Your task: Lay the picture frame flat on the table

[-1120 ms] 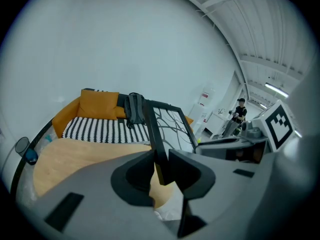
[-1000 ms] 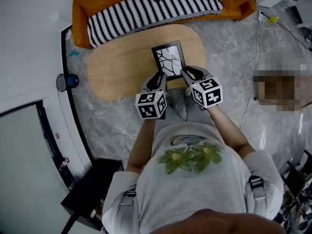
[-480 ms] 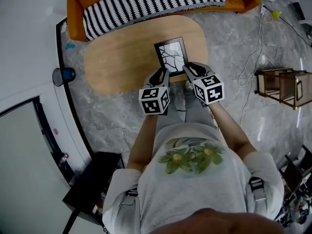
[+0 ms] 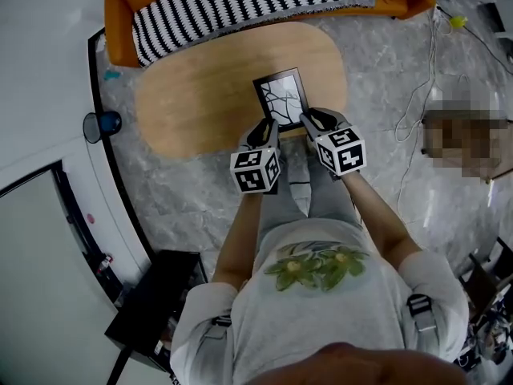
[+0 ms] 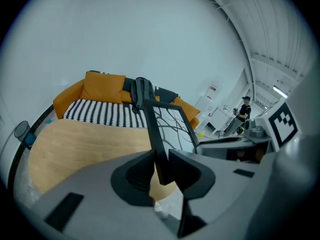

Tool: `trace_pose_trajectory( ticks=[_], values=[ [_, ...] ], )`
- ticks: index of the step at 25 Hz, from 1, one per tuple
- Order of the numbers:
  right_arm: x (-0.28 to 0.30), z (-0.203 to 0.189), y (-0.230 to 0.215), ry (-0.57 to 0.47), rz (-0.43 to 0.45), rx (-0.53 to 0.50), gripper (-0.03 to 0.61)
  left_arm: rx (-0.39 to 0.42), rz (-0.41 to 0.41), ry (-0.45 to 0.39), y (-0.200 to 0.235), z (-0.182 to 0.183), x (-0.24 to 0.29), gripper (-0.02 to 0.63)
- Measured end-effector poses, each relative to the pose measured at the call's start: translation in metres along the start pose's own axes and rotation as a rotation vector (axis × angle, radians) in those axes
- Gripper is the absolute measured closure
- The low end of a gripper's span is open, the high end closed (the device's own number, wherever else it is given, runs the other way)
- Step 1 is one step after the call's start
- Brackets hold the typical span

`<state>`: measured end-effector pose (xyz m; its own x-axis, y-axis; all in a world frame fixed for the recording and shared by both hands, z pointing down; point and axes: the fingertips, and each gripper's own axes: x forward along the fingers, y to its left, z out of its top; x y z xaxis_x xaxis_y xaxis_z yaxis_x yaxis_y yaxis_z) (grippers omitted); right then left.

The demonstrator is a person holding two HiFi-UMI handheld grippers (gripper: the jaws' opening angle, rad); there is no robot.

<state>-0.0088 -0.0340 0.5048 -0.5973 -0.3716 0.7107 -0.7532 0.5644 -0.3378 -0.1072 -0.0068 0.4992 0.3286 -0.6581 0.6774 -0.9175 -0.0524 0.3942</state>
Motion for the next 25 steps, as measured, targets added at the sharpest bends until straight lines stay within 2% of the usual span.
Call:
trace_pose_trajectory(
  ticks=[25],
  values=[
    [0.082,-0.054,-0.032,0.085,-0.002,-0.036,0.486,-0.046,0.014,0.02,0.048,-0.057,0.071,0.515]
  ],
)
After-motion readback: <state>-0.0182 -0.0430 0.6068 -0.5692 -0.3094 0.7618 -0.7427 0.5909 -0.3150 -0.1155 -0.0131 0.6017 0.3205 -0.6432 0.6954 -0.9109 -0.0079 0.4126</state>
